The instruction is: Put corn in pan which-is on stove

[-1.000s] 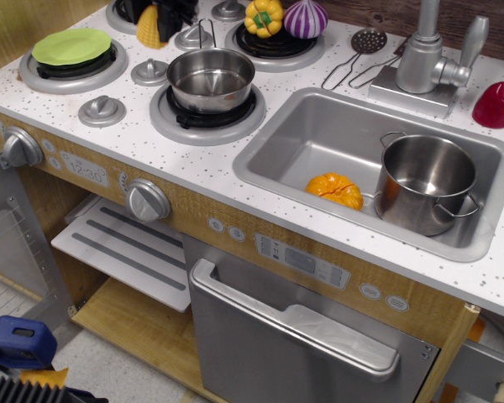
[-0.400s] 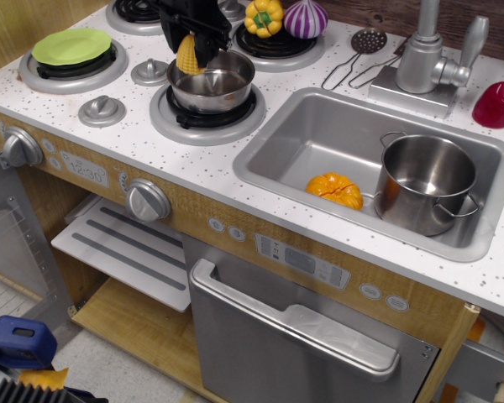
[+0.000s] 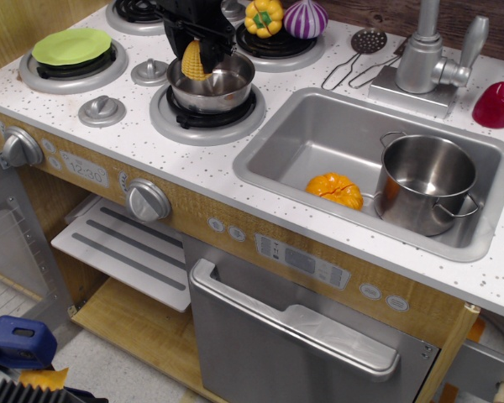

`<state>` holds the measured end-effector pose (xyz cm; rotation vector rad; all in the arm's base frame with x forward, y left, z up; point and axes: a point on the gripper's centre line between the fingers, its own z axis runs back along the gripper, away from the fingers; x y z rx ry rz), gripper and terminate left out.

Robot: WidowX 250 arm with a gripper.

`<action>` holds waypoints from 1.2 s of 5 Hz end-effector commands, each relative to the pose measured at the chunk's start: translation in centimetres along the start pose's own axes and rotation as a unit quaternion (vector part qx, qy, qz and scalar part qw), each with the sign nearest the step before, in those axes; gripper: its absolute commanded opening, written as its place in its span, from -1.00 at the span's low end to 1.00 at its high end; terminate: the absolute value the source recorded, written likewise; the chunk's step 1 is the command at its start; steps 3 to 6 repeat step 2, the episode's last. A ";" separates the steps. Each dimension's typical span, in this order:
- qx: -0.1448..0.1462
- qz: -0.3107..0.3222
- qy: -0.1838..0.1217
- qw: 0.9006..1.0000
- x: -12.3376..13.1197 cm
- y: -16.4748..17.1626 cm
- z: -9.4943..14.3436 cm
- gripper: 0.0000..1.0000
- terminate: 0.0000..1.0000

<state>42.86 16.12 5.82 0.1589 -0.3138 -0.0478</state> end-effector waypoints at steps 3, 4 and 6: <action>0.014 0.005 -0.032 0.999 1.1 0.8 2.6 1.00 1.00; 0.014 0.005 -0.032 0.999 1.1 0.8 2.6 1.00 1.00; 0.014 0.005 -0.032 0.999 1.1 0.8 2.6 1.00 1.00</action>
